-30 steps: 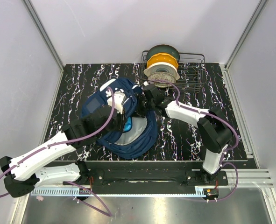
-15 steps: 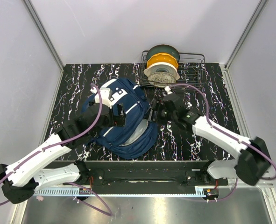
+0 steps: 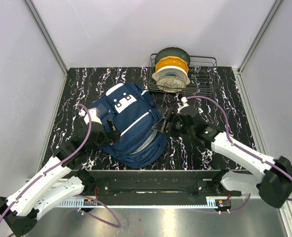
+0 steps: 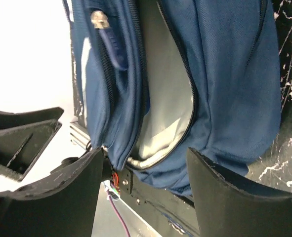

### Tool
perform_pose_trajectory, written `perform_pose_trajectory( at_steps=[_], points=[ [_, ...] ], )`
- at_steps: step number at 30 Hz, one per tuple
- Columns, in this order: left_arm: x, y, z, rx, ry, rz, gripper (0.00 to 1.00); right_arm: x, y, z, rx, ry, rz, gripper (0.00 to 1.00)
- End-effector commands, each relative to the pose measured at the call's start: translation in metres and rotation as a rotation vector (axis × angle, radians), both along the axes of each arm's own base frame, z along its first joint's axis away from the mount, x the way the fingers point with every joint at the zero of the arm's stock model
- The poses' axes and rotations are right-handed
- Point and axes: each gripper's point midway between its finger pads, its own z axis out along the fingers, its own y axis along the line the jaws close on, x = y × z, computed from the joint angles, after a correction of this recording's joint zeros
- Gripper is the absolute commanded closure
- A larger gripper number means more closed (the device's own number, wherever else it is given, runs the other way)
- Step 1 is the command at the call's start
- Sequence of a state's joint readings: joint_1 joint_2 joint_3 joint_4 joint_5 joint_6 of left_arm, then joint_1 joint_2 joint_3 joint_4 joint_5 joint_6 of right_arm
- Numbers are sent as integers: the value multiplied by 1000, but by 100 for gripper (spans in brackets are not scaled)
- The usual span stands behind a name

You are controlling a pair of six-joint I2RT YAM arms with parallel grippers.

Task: Pack the student bag
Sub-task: Place the stationery in the student bag, then zip the student bag at the center of the board.

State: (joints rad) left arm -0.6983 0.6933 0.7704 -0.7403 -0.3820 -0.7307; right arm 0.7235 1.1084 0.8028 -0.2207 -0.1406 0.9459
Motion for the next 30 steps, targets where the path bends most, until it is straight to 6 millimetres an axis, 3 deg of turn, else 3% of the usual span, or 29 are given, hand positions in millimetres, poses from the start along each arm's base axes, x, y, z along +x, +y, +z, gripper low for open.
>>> perform_pose_trajectory(
  at_steps=[1,7,8,13,14,17,24,27,30],
  points=[
    [-9,-11,-3,-172,24,32,1,3,33,2,66,5,88,27],
    [-26,-8,-28,-256,66,60,1,20,31,-42,-54,97,11,28],
    [-29,-10,-40,-254,89,50,1,20,29,-52,-68,110,0,32],
    [-26,-28,-56,-282,107,-20,1,28,32,-67,-92,105,0,62],
    [-26,-29,-60,-274,118,-22,1,30,33,-68,-100,103,-1,80],
    [-21,-25,-68,-224,126,-7,1,46,29,-62,-114,66,-17,98],
    [-13,-17,-69,-182,75,22,6,92,16,-44,-208,-51,18,100],
    [-12,-13,-62,-168,55,25,5,103,30,-44,-264,-101,133,100],
    [-13,-8,-55,-159,43,36,4,108,46,-58,-294,-71,248,100]
  ],
)
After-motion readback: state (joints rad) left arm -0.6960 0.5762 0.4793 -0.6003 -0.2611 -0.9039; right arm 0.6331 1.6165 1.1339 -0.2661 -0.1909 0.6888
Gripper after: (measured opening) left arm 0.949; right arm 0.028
